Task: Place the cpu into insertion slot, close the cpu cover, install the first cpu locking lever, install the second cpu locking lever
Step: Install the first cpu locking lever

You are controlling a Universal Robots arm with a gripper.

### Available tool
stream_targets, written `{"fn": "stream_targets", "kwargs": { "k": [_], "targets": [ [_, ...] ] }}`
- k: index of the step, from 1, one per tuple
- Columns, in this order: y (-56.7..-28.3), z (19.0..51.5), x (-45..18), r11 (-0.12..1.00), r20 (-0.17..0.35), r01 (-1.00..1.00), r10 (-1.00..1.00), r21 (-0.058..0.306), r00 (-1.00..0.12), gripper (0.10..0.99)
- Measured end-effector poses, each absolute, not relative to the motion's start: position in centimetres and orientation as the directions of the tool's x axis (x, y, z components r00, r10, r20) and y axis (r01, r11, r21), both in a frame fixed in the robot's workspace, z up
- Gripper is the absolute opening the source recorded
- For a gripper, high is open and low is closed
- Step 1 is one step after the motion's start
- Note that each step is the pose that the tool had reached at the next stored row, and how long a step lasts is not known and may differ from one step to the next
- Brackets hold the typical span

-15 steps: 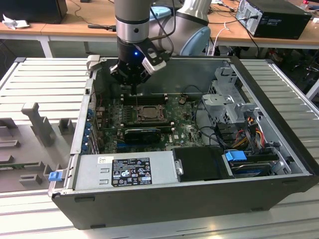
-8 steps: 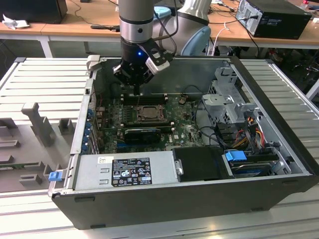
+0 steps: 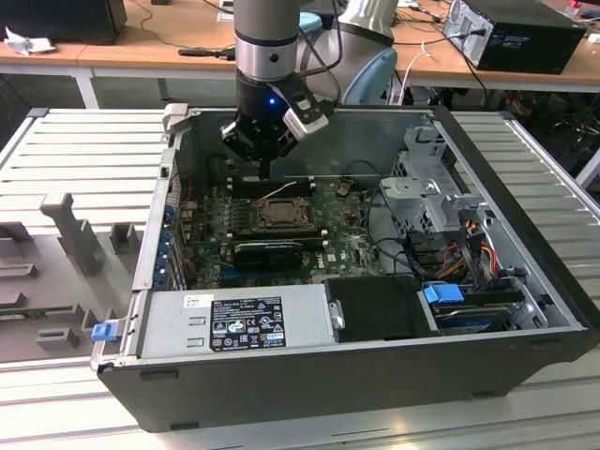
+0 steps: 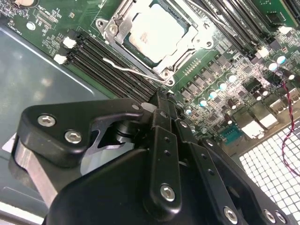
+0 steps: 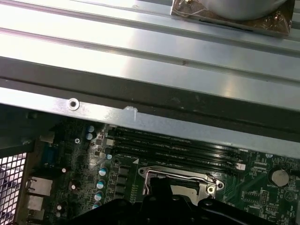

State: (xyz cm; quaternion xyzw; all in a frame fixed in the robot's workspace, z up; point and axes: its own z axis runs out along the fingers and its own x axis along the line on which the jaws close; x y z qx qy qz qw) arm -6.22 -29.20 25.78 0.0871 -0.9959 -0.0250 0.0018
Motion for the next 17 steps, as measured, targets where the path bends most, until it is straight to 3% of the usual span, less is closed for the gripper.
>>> {"fn": "stream_targets", "kwargs": {
  "k": [2,5,8,17],
  "targets": [
    [-29.2,25.8,-6.2,0.984,-0.001,-0.172,-0.172,0.052,-0.985,0.106],
    [-29.2,25.5,-6.2,0.991,-0.006,-0.105,-0.105,0.086,-0.994,0.106],
    [-29.2,23.7,-4.9,0.992,-0.006,-0.088,-0.088,0.087,-0.996,0.106],
    [-28.8,22.9,-3.5,0.991,-0.009,-0.088,-0.087,0.097,-0.996,0.106]
  ]
}}
